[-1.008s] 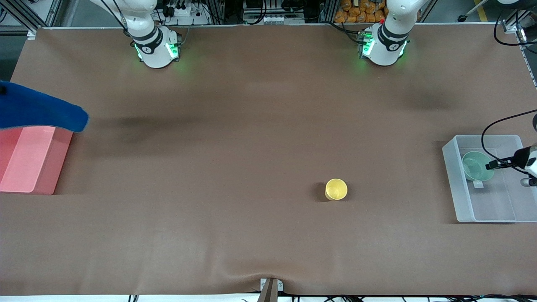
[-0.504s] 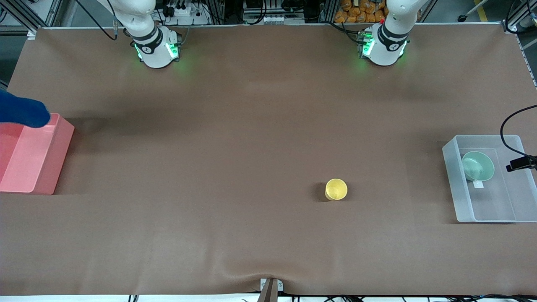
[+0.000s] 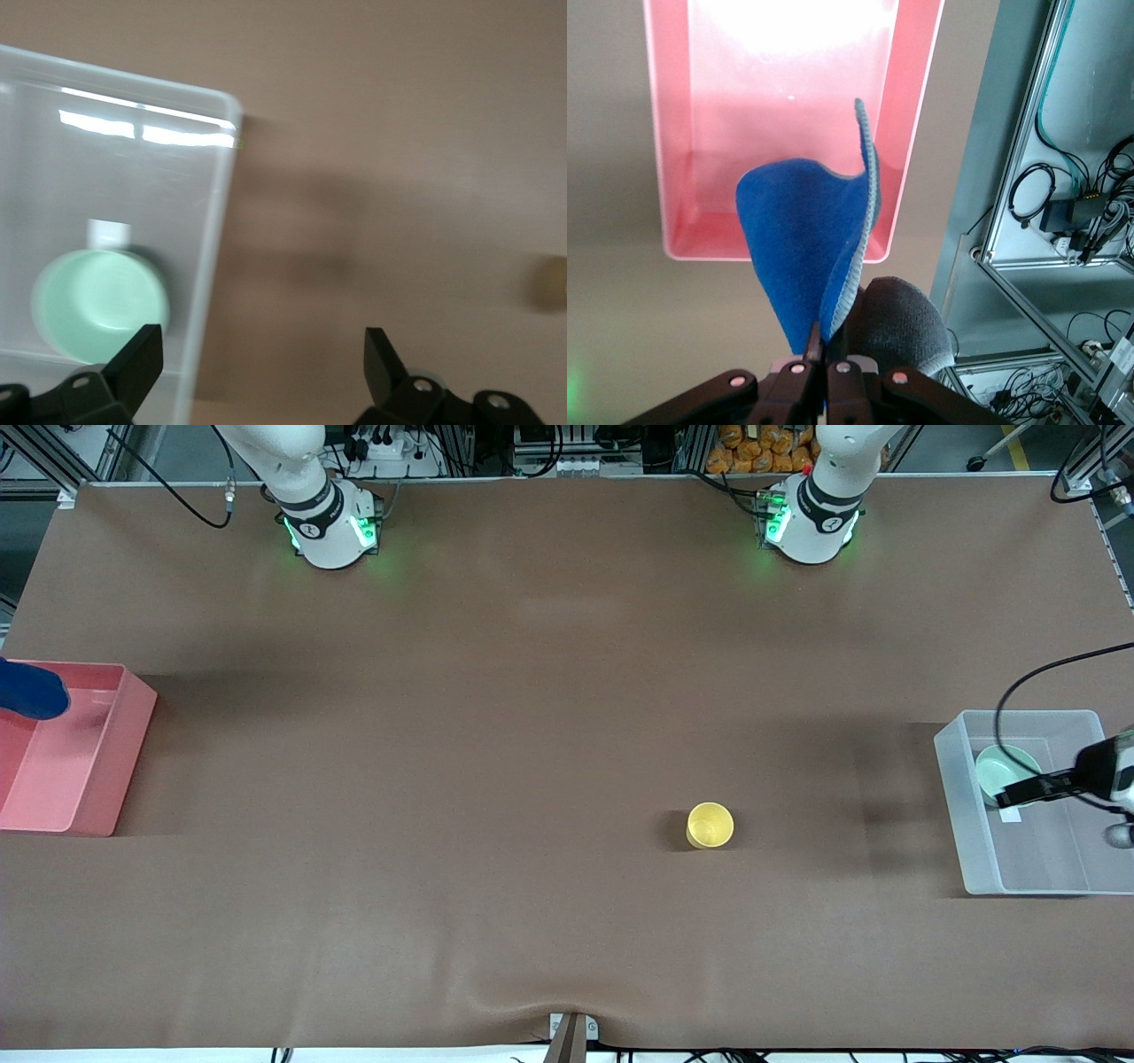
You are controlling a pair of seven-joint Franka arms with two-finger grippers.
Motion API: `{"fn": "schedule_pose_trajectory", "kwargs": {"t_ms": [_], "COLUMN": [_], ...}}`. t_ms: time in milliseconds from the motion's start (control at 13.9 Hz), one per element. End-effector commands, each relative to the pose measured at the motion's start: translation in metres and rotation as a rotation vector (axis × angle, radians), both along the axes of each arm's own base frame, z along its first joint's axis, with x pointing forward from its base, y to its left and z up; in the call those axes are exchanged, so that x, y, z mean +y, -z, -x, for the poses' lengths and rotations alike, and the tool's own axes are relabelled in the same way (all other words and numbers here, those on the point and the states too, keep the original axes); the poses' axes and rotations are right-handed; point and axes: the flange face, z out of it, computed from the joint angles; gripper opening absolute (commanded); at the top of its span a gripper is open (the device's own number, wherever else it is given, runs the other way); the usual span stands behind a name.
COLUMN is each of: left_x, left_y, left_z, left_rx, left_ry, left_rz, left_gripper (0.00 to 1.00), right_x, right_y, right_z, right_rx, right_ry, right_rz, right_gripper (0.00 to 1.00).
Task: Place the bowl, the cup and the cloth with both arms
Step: 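Drop the cloth in the pink bin while the left gripper grasps the cup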
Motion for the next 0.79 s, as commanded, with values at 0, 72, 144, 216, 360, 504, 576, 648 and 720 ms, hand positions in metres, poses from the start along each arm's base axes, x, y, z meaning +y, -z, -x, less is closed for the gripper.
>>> {"fn": "schedule_pose_trajectory", "kwargs": {"t_ms": [0,72,144,216,360,504,576,648,720], "left_x": [-0.078,-0.094,-0.118,-0.141,-0.191,-0.234,-0.252,-0.266,-0.28], "left_y": [0.006,0.015,0.017,0.019,0.027,0.047,0.062,0.079,0.094], "left_z": [-0.005,-0.007,-0.007,-0.008,-0.008,-0.005,-0.004,-0.004,-0.003], "left_rx": [0.031,0.042,0.05,0.05,0.049,0.064,0.064,0.067,0.07], "left_ry": [0.018,0.014,0.013,0.015,0.033,0.054,0.077,0.077,0.074], "left_rz": [-0.005,0.001,0.003,0.006,0.018,0.011,-0.017,-0.025,-0.023], "left_gripper": [1.0,1.0,1.0,1.0,1.0,1.0,1.0,1.0,1.0], "right_x": [-0.02,-0.024,-0.026,-0.028,-0.036,-0.046,-0.053,-0.056,-0.057], "right_y": [0.017,0.026,0.032,0.039,0.059,0.076,0.084,0.095,0.104], "right_z": [0.002,-0.002,-0.008,-0.016,-0.023,-0.024,-0.021,-0.022,-0.026], "right_rx": [-0.005,-0.016,-0.038,-0.06,-0.084,-0.098,-0.105,-0.109,-0.12], "right_ry": [-0.034,-0.041,-0.058,-0.077,-0.099,-0.116,-0.113,-0.115,-0.123], "right_rz": [0.011,0.018,0.03,0.043,0.053,0.056,0.058,0.054,0.055], "right_gripper": [0.0,0.0,0.0,0.0,0.0,0.0,0.0,0.0,0.0]}}
